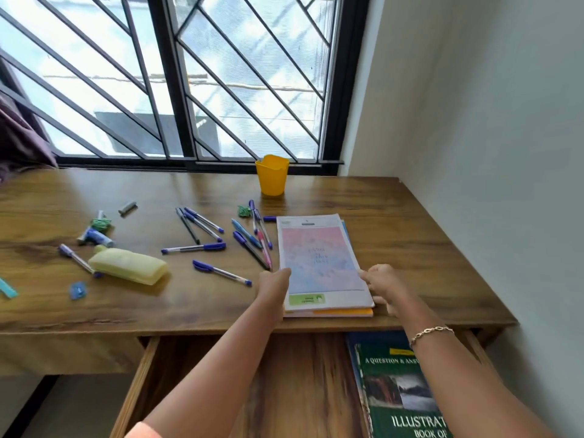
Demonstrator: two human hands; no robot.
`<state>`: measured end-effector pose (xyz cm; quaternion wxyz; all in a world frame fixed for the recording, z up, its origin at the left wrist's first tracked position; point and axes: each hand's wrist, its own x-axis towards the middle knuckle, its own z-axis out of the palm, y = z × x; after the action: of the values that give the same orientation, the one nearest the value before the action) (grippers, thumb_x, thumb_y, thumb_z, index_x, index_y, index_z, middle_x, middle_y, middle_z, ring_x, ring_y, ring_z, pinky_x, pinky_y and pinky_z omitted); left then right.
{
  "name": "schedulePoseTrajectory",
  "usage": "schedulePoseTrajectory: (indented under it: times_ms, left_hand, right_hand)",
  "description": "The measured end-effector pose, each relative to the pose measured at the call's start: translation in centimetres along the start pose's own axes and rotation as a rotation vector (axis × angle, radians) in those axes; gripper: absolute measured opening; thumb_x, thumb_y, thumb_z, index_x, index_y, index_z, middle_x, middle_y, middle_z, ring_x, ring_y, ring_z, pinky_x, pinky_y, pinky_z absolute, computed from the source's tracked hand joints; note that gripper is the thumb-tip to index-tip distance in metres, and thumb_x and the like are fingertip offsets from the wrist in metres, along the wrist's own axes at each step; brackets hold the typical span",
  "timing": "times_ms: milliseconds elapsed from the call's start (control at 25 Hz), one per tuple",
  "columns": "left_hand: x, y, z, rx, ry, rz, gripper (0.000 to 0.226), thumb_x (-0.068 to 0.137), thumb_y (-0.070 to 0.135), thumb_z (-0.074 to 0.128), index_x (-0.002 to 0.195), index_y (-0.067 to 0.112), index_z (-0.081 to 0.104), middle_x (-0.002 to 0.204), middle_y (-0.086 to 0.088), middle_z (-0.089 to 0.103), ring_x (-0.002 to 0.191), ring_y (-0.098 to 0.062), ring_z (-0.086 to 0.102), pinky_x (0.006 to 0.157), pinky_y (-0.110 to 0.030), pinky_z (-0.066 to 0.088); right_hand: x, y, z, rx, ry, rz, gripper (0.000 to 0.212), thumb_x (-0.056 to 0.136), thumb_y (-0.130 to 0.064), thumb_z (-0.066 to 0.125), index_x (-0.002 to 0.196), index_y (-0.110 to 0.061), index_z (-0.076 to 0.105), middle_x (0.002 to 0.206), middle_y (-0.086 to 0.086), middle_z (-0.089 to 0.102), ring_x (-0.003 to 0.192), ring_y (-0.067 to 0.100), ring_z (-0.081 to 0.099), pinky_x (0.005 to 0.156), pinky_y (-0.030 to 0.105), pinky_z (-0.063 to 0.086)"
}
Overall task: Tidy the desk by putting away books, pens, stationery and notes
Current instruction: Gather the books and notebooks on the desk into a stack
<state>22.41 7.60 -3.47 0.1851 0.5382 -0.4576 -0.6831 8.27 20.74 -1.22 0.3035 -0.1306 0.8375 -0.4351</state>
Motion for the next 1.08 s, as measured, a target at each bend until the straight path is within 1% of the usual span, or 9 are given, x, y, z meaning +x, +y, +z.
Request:
schedulePoseTrajectory:
  times_ms: [80, 240, 360, 480, 680, 800, 920, 1000, 1080]
  left_hand:
    - [0.9, 0.3, 0.0, 0.006, -0.023, -0.026, 0.052, 0.08, 0.026, 0.061, 0.124, 0.004, 0.045, 0.12, -0.016, 0.058, 0.106, -0.035, 0.058, 0.093, -0.048, 0.049]
    - [0.8, 0.7, 0.2, -0.004, -0.057, -0.024, 0.044, 0.084, 0.016, 0.063, 0.122, 0.003, 0.043, 0.12, -0.017, 0.056, 0.107, -0.033, 0.057, 0.094, -0.047, 0.049]
    - [0.5, 1.1, 0.7, 0.068, -0.105, -0.039, 0.029, 0.092, 0.008, 0.053, 0.118, 0.002, 0.042, 0.113, -0.015, 0.055, 0.103, -0.031, 0.058, 0.091, -0.044, 0.051]
    - [-0.5, 1.4, 0.3, -0.019, -0.178, -0.016, 0.034, 0.092, 0.004, 0.052, 0.125, 0.002, 0.042, 0.119, -0.018, 0.057, 0.099, -0.032, 0.061, 0.073, -0.041, 0.055]
    - [-4.1, 1.8, -1.3, -0.16, -0.291, 0.09, 0.036, 0.09, 0.0, 0.053, 0.125, 0.008, 0.045, 0.108, -0.013, 0.062, 0.091, -0.029, 0.064, 0.071, -0.039, 0.055]
    - [-7.9, 2.3, -2.7, -0.189, -0.396, 0.135, 0.039, 0.088, -0.003, 0.054, 0.121, 0.017, 0.046, 0.099, -0.005, 0.064, 0.084, -0.024, 0.066, 0.069, -0.036, 0.058]
    - [-11.7, 1.7, -4.5, -0.196, -0.529, 0.125, 0.054, 0.08, -0.009, 0.059, 0.123, 0.019, 0.046, 0.11, -0.011, 0.067, 0.093, -0.032, 0.067, 0.073, -0.042, 0.057]
    - [-14.0, 0.8, -5.6, -0.173, -0.555, 0.12, 0.059, 0.072, 0.001, 0.066, 0.125, 0.016, 0.045, 0.113, -0.012, 0.067, 0.093, -0.032, 0.068, 0.07, -0.042, 0.059]
    - [-16.1, -0.2, -6.8, -0.123, -0.527, 0.133, 0.051, 0.076, 0.014, 0.064, 0.124, 0.013, 0.046, 0.109, -0.01, 0.069, 0.079, -0.025, 0.07, 0.056, -0.034, 0.059]
  right_hand:
    - [0.9, 0.1, 1.0, -0.012, 0.013, 0.019, 0.023, 0.092, -0.021, 0.053, 0.104, -0.003, 0.048, 0.116, 0.016, 0.054, 0.108, 0.03, 0.051, 0.091, 0.04, 0.043]
    - [2.2, 0.6, 1.3, 0.06, 0.036, 0.099, 0.055, 0.089, -0.026, 0.058, 0.131, 0.003, 0.04, 0.133, 0.018, 0.049, 0.12, 0.034, 0.048, 0.095, 0.043, 0.043]
    - [2.8, 0.5, 1.1, 0.218, 0.021, 0.118, 0.064, 0.087, -0.026, 0.061, 0.137, 0.002, 0.032, 0.133, 0.018, 0.049, 0.116, 0.032, 0.051, 0.081, 0.037, 0.046]
    - [2.5, 0.1, 0.9, 0.264, -0.026, 0.14, 0.05, 0.088, -0.02, 0.061, 0.127, 0.006, 0.042, 0.119, 0.019, 0.057, 0.093, 0.028, 0.058, 0.06, 0.031, 0.047]
    - [-0.6, -0.5, -0.6, 0.479, -0.194, 0.111, 0.034, 0.087, -0.015, 0.061, 0.113, 0.004, 0.055, 0.082, 0.013, 0.068, 0.071, 0.024, 0.064, 0.057, 0.031, 0.054]
    - [-3.4, -0.9, -2.0, 0.597, -0.265, 0.002, 0.029, 0.088, -0.009, 0.057, 0.116, -0.004, 0.05, 0.088, 0.014, 0.069, 0.072, 0.025, 0.066, 0.054, 0.033, 0.058]
    - [-7.4, -0.7, -3.5, 0.628, -0.298, -0.064, 0.021, 0.087, -0.004, 0.053, 0.108, -0.006, 0.051, 0.094, 0.017, 0.064, 0.063, 0.024, 0.068, 0.049, 0.032, 0.057]
    - [-10.5, 0.2, -4.3, 0.619, -0.331, -0.075, 0.037, 0.076, -0.011, 0.067, 0.109, -0.005, 0.051, 0.093, 0.019, 0.066, 0.06, 0.022, 0.069, 0.048, 0.03, 0.056]
    - [-13.2, 2.0, -4.9, 0.589, -0.388, -0.03, 0.084, 0.043, -0.026, 0.09, 0.114, -0.003, 0.051, 0.096, 0.021, 0.069, 0.068, 0.027, 0.071, 0.052, 0.032, 0.057]
